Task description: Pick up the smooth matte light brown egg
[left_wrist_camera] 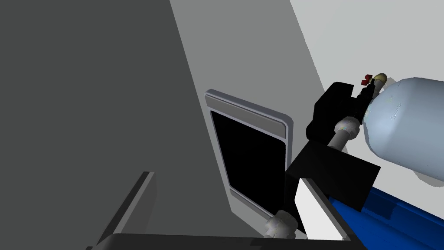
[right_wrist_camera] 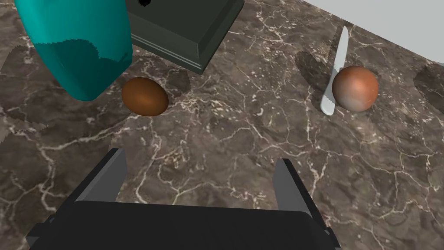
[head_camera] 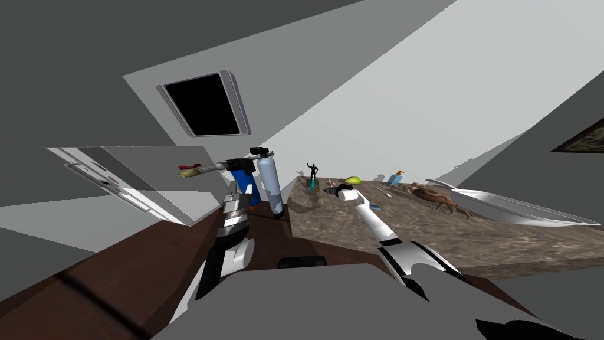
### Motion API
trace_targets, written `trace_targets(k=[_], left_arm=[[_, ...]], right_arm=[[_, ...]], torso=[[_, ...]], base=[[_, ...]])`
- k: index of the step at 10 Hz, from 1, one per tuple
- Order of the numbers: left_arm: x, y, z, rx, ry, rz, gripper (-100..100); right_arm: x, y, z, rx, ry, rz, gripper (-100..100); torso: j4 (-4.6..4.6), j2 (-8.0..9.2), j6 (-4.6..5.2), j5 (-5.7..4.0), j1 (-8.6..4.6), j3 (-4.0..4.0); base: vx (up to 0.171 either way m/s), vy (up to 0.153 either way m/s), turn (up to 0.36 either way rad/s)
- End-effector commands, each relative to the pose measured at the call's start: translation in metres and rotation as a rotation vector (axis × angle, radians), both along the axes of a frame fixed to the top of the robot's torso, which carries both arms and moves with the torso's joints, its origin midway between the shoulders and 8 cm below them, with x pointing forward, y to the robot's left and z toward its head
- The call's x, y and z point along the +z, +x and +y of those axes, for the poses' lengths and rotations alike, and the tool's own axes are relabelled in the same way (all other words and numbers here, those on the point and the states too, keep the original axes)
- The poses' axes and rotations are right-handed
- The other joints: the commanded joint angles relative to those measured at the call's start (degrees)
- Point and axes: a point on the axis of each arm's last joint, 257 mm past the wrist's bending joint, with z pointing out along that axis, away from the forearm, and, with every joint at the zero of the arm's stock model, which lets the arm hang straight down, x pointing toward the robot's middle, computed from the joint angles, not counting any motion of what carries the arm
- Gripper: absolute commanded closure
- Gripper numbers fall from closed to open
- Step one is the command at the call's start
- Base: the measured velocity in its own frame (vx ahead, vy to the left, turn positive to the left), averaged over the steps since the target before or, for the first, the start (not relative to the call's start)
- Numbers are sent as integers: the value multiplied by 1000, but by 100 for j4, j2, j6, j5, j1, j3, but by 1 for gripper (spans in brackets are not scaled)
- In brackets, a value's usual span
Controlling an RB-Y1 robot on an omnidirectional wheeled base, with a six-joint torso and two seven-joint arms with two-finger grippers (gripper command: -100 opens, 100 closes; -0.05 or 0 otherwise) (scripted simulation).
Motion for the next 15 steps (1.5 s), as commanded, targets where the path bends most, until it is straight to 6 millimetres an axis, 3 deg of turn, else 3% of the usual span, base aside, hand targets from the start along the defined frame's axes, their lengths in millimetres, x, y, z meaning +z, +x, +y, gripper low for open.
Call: trace_targets(k=[1, 7, 15], left_arm=[[0, 0, 0, 0, 0, 0, 0], [0, 0, 0, 0, 0, 0, 0], [0, 0, 0, 0, 0, 0, 0]], right_arm=[[-8, -3, -2, -30, 46, 44, -100], [-36, -14, -10, -152, 222, 243, -100], [-57, -31, -19, -321, 407, 426, -100]], torso=[[0, 0, 0, 0, 0, 0], [-3, -7, -1, 2, 6, -5], [0, 7, -1, 0, -3, 2]], base=[[56, 45, -28], [64, 48, -24], [56, 38, -15]])
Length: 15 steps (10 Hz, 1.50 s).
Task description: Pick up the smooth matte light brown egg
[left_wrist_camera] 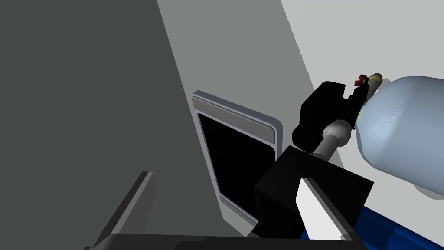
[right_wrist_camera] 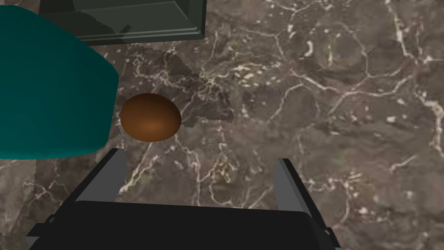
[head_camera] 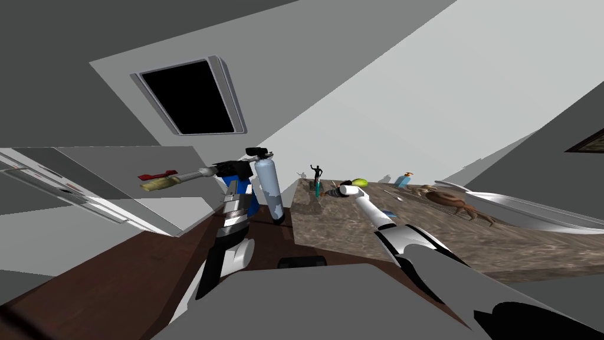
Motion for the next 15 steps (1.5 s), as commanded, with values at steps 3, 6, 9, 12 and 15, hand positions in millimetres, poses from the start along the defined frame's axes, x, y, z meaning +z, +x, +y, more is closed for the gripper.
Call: trace_targets(k=[3, 6, 9, 12, 15], left_arm=[[0, 0, 0, 0, 0, 0, 0], [0, 0, 0, 0, 0, 0, 0], [0, 0, 0, 0, 0, 0, 0], [0, 0, 0, 0, 0, 0, 0], [0, 0, 0, 0, 0, 0, 0]], right_arm=[[-8, -9, -3, -80, 75, 84, -100], [-13, -20, -8, -166, 149, 174, -100], [-14, -29, -13, -238, 204, 243, -100], [-13, -37, -17, -304, 254, 304, -100], [-18, -31, -16, -316, 250, 290, -100]], torso=[[-2, -5, 0, 1, 4, -3], [-2, -2, -1, 0, 2, -2], [-2, -6, -1, 2, 9, -4], [-3, -7, -1, 3, 14, -5], [2, 15, 0, -2, -8, 7]], base=[[64, 43, -17], [58, 41, -13], [65, 61, -10], [67, 74, 7], [0, 2, 55]])
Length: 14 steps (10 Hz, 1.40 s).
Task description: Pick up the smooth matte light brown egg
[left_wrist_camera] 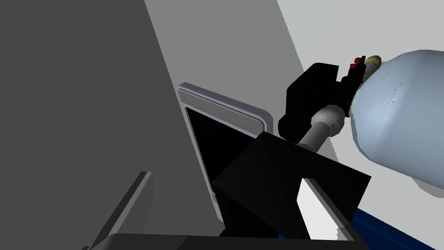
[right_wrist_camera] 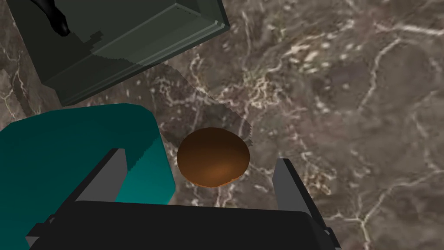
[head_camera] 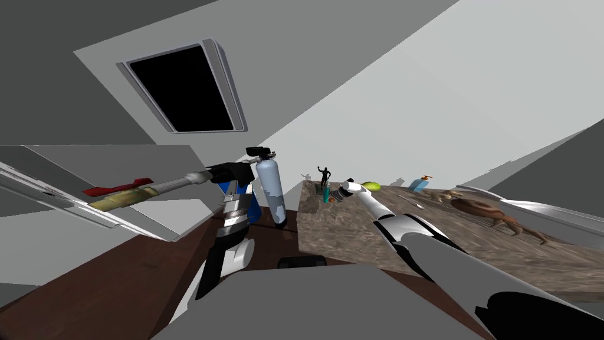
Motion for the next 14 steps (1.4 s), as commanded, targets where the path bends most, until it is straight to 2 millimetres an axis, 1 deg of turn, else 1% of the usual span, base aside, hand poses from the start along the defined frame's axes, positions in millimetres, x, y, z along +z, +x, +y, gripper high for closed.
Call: trace_targets(k=[1, 3, 5, 7, 8, 12, 13, 14], left_arm=[[0, 0, 0, 0, 0, 0, 0], [0, 0, 0, 0, 0, 0, 0], [0, 0, 0, 0, 0, 0, 0], [0, 0, 0, 0, 0, 0, 0], [0, 0, 0, 0, 0, 0, 0], [0, 0, 0, 0, 0, 0, 0], [0, 0, 0, 0, 0, 0, 0], [0, 0, 0, 0, 0, 0, 0]], right_arm=[[-4, 5, 0, -23, 1, -3, -100], [-8, 9, 2, -45, 1, -3, -100], [-17, 16, 5, -85, 1, -3, -100], [-18, 16, 5, -85, 1, -3, -100], [-18, 17, 5, -88, 1, -4, 100], [-18, 17, 5, -89, 2, -4, 100], [-18, 17, 5, -89, 2, -4, 0], [-12, 13, 3, -66, 1, -4, 100]], torso=[[0, 0, 0, 0, 0, 0], [1, 9, 0, -7, -17, 5], [0, 7, -3, -7, -17, 3], [1, 10, 1, -10, -28, 5], [0, 1, 3, -7, -12, 1], [-6, -17, 0, 1, 12, -11], [-6, -17, 0, 1, 12, -11], [-6, -17, 0, 1, 12, -11]], base=[[-58, -84, 157], [-59, -72, 95], [-62, -94, 195], [-53, -76, 86], [-6, -9, -7], [0, 0, 0], [0, 0, 0], [62, 72, -199]])
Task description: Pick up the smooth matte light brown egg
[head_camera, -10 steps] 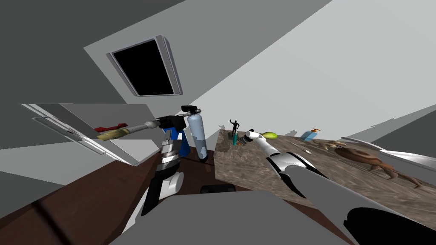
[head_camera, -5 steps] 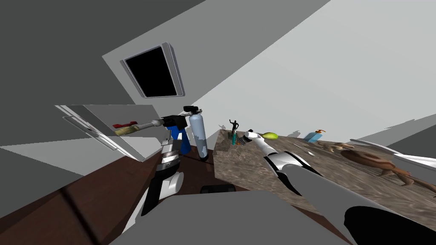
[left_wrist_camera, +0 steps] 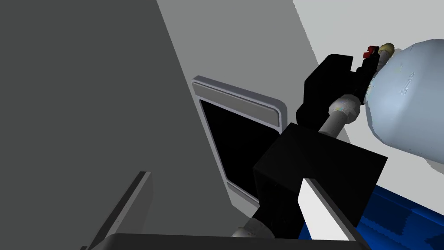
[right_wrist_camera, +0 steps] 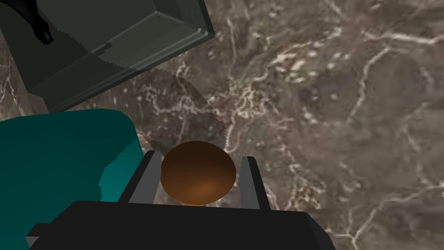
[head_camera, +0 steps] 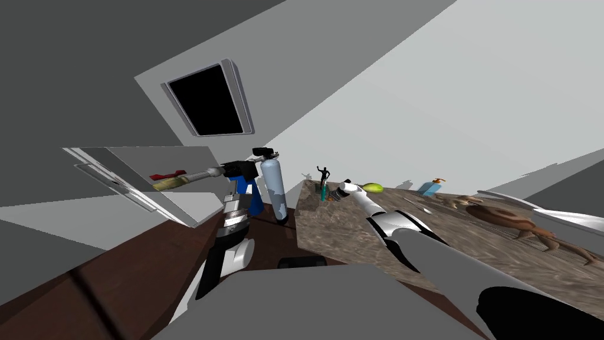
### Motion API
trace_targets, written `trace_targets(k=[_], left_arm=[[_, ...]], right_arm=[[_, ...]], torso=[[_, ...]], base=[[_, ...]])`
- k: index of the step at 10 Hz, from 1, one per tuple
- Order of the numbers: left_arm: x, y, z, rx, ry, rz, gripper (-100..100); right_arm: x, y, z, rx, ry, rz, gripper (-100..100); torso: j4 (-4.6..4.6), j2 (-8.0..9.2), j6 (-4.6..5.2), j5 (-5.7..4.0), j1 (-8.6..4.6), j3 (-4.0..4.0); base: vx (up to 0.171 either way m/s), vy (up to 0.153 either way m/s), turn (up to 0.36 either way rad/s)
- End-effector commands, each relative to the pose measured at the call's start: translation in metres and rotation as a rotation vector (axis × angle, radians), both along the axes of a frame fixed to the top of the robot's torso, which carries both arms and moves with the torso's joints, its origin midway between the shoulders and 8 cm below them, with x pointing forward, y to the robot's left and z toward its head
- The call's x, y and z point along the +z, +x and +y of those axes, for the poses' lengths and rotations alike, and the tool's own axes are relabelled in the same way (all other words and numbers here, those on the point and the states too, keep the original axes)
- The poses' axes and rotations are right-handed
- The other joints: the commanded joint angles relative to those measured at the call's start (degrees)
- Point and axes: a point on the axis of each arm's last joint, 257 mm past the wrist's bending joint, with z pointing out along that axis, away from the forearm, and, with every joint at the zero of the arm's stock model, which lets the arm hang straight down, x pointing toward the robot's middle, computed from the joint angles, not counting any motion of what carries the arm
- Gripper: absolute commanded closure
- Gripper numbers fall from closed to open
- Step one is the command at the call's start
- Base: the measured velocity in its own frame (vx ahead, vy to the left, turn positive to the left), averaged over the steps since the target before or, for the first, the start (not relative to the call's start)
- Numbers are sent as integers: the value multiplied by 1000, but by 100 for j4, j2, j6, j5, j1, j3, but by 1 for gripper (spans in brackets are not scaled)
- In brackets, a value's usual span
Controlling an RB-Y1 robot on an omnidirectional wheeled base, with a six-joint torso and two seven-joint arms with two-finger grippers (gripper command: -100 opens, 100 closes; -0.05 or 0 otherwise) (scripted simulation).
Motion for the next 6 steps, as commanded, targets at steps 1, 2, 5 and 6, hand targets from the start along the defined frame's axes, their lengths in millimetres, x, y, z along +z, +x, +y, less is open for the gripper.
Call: trace_targets(k=[1, 2, 5, 6], left_arm=[[0, 0, 0, 0, 0, 0, 0], [0, 0, 0, 0, 0, 0, 0], [0, 0, 0, 0, 0, 0, 0], [0, 0, 0, 0, 0, 0, 0]], right_arm=[[4, -5, -3, 22, -1, 2, 100], [8, -9, -4, 43, -1, 3, 100], [14, -16, -6, 70, -2, 4, 100], [15, -17, -6, 75, -3, 6, 0]], torso=[[0, 0, 0, 0, 0, 0], [-3, -10, -5, 3, 14, -7], [-3, -8, -9, 5, 33, -6], [-3, -1, -17, 2, 13, -3]], base=[[93, 110, -222], [77, 112, -216], [56, 113, -147], [3, 12, 8]])
